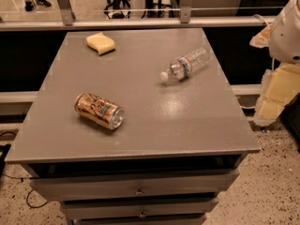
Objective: Pick water bottle
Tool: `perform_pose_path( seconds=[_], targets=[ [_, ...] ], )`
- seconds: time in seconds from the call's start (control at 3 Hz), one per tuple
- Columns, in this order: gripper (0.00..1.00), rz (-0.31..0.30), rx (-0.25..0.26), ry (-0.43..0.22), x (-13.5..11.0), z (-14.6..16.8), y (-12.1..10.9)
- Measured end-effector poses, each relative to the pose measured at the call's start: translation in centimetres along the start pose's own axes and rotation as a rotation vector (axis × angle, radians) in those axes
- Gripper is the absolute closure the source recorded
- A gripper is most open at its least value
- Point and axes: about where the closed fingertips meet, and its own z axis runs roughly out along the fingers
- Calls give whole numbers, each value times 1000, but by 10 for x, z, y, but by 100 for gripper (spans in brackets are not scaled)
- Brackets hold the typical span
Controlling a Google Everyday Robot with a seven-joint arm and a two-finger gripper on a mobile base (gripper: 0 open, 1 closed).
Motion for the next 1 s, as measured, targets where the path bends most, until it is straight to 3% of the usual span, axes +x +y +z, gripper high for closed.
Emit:
perform_pose_path(
  seconds=[0.33,0.67,1.0],
  targets=[
    [0,0,0,0,0,0,0],
    [0,-83,20,-51,-19,8,-17],
    [0,-200,38,-134,-46,29,-54]
  ],
)
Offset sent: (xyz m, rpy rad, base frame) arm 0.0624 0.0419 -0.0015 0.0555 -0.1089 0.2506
